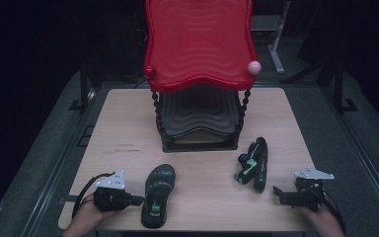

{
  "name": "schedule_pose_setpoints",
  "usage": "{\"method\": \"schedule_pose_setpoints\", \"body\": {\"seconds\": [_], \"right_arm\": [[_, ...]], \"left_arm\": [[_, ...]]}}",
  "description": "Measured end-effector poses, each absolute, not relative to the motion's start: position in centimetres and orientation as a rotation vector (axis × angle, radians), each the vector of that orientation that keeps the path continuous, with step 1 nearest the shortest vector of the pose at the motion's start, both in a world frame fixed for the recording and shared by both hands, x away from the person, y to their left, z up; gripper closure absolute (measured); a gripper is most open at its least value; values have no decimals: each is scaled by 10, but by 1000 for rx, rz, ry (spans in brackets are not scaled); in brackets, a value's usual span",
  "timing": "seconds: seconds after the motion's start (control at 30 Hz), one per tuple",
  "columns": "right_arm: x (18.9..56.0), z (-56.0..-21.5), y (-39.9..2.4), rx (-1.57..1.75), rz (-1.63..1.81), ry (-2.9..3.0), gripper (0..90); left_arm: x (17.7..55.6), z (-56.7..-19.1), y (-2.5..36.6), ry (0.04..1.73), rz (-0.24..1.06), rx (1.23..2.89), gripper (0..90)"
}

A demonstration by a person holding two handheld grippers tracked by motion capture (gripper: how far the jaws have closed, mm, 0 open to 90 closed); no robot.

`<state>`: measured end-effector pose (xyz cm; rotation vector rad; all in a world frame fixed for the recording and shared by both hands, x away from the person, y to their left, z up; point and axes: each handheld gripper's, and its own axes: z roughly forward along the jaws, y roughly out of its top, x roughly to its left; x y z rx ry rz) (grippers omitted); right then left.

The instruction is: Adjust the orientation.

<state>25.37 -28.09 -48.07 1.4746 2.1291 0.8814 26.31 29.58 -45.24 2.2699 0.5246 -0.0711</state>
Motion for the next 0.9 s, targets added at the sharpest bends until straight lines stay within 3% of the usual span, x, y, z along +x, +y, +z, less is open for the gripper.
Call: {"method": "schedule_pose_setpoints", "body": {"seconds": [0.3,0.43,0.73,0.8,0.9], "right_arm": [[254,-481,-281,1475,881,2129,1],[255,-481,-280,1476,880,2128,1],[255,-481,-279,1473,881,2128,1],[255,-481,-280,1472,882,2130,1],[255,-481,-280,1470,882,2131,1]], "left_arm": [[262,-455,297,510,-85,2284,900],[265,-448,312,548,-59,2204,872],[266,-429,312,577,-3,2086,641],[267,-421,308,578,-1,2029,530],[268,-415,301,562,6,2003,481]]}}
